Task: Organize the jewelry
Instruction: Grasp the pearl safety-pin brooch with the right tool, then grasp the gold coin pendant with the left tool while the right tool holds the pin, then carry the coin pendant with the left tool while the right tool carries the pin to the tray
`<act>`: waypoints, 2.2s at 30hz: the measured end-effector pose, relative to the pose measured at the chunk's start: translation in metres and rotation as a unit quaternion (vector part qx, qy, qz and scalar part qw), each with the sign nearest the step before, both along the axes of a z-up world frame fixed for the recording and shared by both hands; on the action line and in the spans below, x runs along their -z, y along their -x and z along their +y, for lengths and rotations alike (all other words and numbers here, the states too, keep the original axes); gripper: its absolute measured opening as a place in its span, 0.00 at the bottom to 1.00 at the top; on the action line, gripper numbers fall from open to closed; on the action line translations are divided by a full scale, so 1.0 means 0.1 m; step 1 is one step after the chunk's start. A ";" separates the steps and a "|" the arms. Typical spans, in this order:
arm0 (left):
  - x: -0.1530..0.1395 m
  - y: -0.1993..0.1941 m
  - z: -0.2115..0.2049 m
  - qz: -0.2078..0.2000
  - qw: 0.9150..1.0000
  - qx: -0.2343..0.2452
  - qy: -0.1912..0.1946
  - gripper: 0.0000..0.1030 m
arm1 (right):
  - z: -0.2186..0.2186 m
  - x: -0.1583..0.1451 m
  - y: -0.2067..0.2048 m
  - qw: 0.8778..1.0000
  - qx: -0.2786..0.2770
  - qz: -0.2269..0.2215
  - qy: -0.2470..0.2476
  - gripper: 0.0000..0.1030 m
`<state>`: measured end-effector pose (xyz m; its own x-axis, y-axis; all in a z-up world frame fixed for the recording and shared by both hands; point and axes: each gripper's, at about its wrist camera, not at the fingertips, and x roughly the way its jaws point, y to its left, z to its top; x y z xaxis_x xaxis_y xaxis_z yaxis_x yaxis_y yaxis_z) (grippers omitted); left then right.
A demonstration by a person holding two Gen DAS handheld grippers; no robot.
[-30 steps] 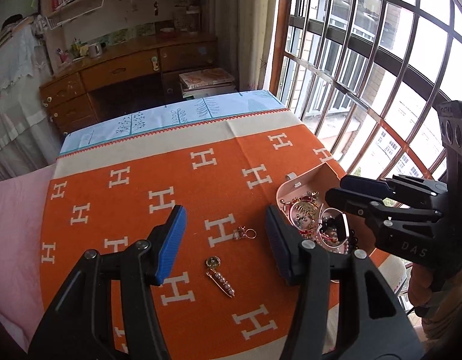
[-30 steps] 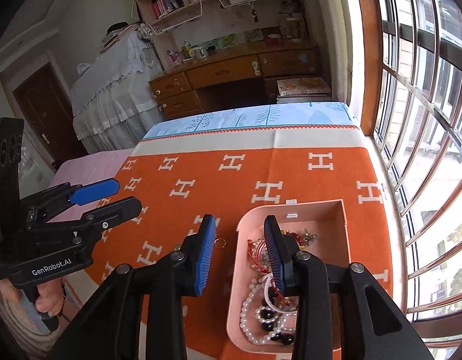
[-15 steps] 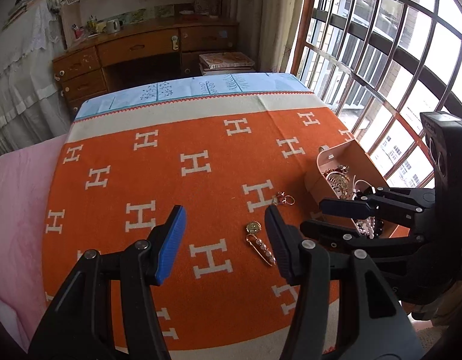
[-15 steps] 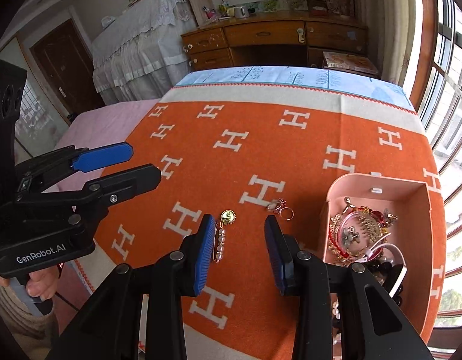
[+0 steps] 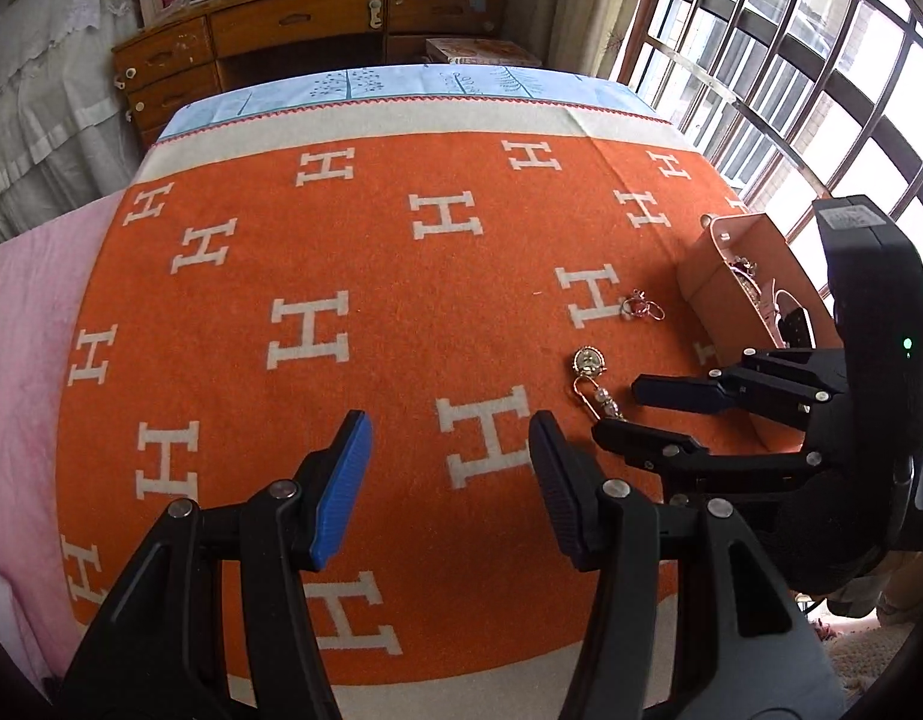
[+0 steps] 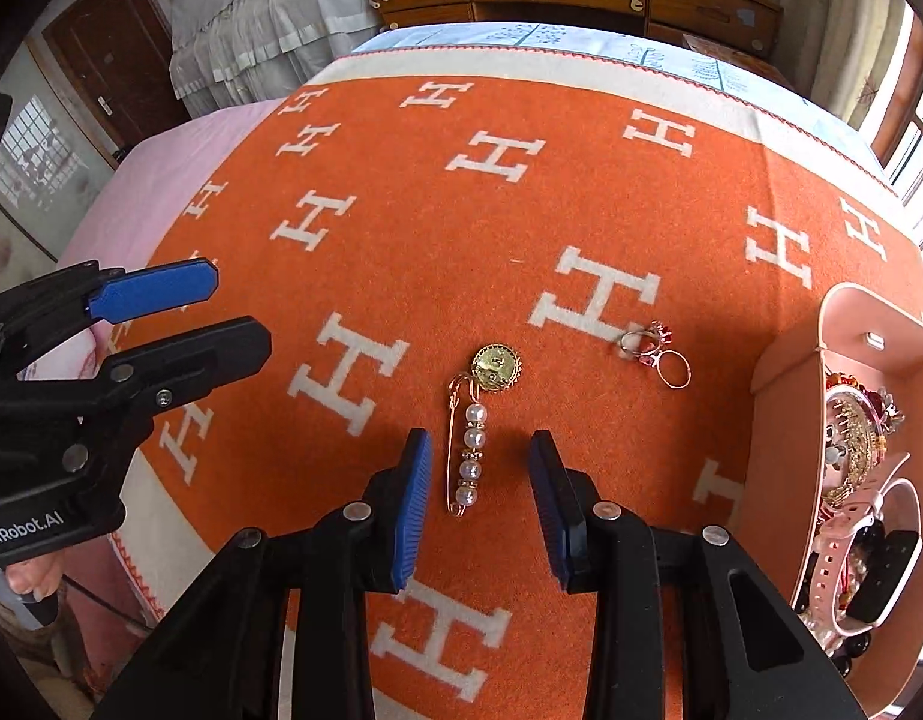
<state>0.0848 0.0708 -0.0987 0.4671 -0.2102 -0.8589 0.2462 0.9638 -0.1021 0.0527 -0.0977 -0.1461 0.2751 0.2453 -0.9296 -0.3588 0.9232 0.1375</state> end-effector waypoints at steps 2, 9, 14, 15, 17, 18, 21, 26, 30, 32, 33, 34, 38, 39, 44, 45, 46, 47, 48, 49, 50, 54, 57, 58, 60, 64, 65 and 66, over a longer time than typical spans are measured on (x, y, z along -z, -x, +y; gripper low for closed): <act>0.04 -0.01 0.00 0.004 1.000 0.001 0.002 0.50 | 0.06 0.02 0.02 1.000 -0.011 -0.015 0.021 0.32; 0.12 -0.02 -0.05 0.013 1.000 0.010 0.006 0.50 | 0.16 0.04 0.06 0.996 -0.023 -0.050 0.064 0.08; 0.15 -0.03 -0.12 0.016 1.000 0.017 0.004 0.50 | 0.10 0.01 0.11 0.997 -0.014 -0.051 0.050 0.07; 0.15 -0.03 -0.14 0.016 1.000 0.019 0.003 0.50 | 0.07 -0.01 0.13 0.998 -0.011 -0.054 0.044 0.07; 0.14 -0.03 -0.17 0.015 1.000 0.024 0.000 0.50 | 0.01 -0.07 0.15 0.997 -0.003 -0.062 0.035 0.07; 0.14 -0.04 -0.20 0.016 1.000 0.027 0.000 0.50 | -0.03 -0.11 0.16 0.997 0.002 -0.065 0.030 0.07; 0.15 -0.06 -0.28 0.018 0.999 0.036 0.001 0.50 | -0.16 -0.25 0.18 0.997 0.022 -0.074 0.008 0.07; 0.18 -0.10 -0.48 0.025 0.998 0.053 0.004 0.50 | -0.41 -0.55 0.25 0.993 0.050 -0.107 -0.027 0.07; 0.20 -0.15 -0.65 0.026 0.998 0.060 0.007 0.50 | -0.60 -0.72 0.31 0.988 0.070 -0.128 -0.049 0.07; 0.22 -0.19 -0.73 0.026 0.998 0.060 0.008 0.50 | -0.69 -0.77 0.34 0.986 0.081 -0.133 -0.056 0.07; 0.23 -0.20 -0.77 0.024 0.998 0.059 0.007 0.50 | -0.74 -0.78 0.35 0.986 0.085 -0.135 -0.059 0.07; 0.25 -0.21 -0.80 0.022 0.998 0.057 0.004 0.50 | -0.78 -0.79 0.37 0.985 0.088 -0.135 -0.063 0.07; 0.29 -0.26 -0.95 0.007 0.999 0.052 -0.012 0.50 | -0.95 -0.77 0.43 0.983 0.103 -0.133 -0.076 0.07; 0.30 -0.27 -0.98 0.005 0.999 0.050 -0.018 0.50 | -0.99 -0.77 0.45 0.982 0.106 -0.133 -0.078 0.07; 0.37 -0.32 -1.10 0.003 0.999 0.039 -0.036 0.42 | -1.16 -0.75 0.52 0.979 0.122 -0.138 -0.090 0.07; 0.39 -0.34 -1.11 0.007 0.999 0.037 -0.037 0.38 | -1.20 -0.76 0.53 0.978 0.125 -0.139 -0.093 0.07; 0.42 -0.36 -1.13 0.012 0.999 0.036 -0.038 0.36 | -1.24 -0.75 0.54 0.977 0.127 -0.139 -0.095 0.07; 0.44 -0.37 -1.14 0.017 0.998 0.035 -0.041 0.34 | -1.27 -0.75 0.55 0.977 0.130 -0.140 -0.097 0.07; 0.44 -0.37 -1.16 0.012 0.998 0.033 -0.046 0.33 | -1.30 -0.74 0.55 0.976 0.133 -0.139 -0.099 0.07; 0.45 -0.37 -1.17 0.011 0.998 0.033 -0.050 0.32 | -1.34 -0.73 0.56 0.976 0.135 -0.139 -0.101 0.07; 0.45 -0.36 -1.19 0.009 0.998 0.033 -0.052 0.30 | -1.36 -0.72 0.56 0.975 0.138 -0.139 -0.103 0.07; 0.44 -0.37 -1.20 0.006 0.998 0.027 -0.053 0.17 | -1.48 -0.68 0.60 0.974 0.147 -0.135 -0.111 0.07; 0.44 -0.37 -1.19 0.003 0.998 0.024 -0.053 0.16 | -1.54 -0.65 0.61 0.972 0.153 -0.133 -0.116 0.07; 0.44 -0.36 -1.19 0.002 0.998 0.022 -0.055 0.16 | -1.56 -0.64 0.63 0.972 0.156 -0.133 -0.118 0.07; 0.44 -0.35 -1.20 -0.001 0.998 0.020 -0.063 0.16 | -1.62 -0.63 0.65 0.971 0.160 -0.132 -0.120 0.07; 0.39 -0.29 -1.23 -0.002 0.997 0.023 -0.072 0.16 | -1.72 -0.64 0.69 0.968 0.169 -0.136 -0.124 0.07; 0.35 -0.27 -1.24 -0.005 0.997 0.025 -0.073 0.16 | -1.74 -0.67 0.69 0.968 0.171 -0.138 -0.125 0.07; 0.30 -0.25 -1.26 -0.009 0.997 0.028 -0.073 0.16 | -1.78 -0.69 0.71 0.967 0.173 -0.141 -0.125 0.07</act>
